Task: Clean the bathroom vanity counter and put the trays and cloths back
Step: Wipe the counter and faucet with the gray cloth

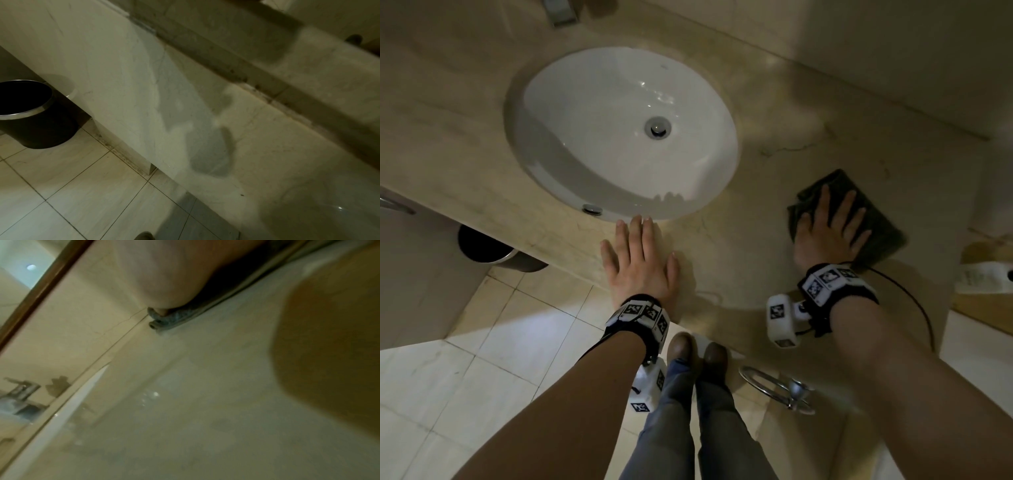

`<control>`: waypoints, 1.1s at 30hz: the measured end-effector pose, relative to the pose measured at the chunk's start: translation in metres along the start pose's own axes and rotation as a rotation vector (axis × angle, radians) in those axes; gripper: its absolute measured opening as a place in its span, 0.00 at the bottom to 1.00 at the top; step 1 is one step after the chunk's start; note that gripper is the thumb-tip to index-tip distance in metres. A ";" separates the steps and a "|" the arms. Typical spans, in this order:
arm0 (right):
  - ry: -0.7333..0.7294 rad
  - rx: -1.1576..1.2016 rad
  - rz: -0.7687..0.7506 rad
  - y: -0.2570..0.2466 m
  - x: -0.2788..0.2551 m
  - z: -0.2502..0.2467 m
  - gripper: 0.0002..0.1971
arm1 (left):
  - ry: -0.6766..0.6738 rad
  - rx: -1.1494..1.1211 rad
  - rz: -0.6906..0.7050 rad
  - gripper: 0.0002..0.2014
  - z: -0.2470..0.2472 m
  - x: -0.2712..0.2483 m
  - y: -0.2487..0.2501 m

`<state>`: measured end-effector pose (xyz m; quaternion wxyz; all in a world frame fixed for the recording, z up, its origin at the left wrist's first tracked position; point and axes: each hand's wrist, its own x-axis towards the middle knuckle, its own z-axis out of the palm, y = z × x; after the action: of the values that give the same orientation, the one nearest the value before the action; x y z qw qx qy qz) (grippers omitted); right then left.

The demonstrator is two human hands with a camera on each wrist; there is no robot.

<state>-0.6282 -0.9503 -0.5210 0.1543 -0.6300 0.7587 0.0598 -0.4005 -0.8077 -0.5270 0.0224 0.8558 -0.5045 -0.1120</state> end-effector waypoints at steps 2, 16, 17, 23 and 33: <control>-0.018 0.048 0.071 -0.027 -0.005 0.003 0.31 | 0.002 0.002 -0.007 0.35 0.000 0.000 0.000; 0.040 -0.073 -0.343 -0.013 -0.005 0.006 0.30 | 0.000 0.025 -0.026 0.34 0.001 0.000 0.003; 0.052 -0.066 -0.255 0.000 -0.001 0.004 0.30 | -0.002 0.025 -0.030 0.34 0.000 0.000 0.003; 0.025 -0.020 -0.026 -0.009 -0.018 0.008 0.30 | -0.004 0.020 -0.022 0.34 -0.004 -0.001 0.004; 0.075 -0.073 -0.418 -0.065 -0.160 0.065 0.28 | -0.109 0.029 0.041 0.34 0.000 0.002 -0.005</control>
<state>-0.5294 -0.7948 -0.5261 0.1122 -0.7807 0.6139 0.0305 -0.3950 -0.8069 -0.5283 -0.0153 0.8382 -0.5239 -0.1505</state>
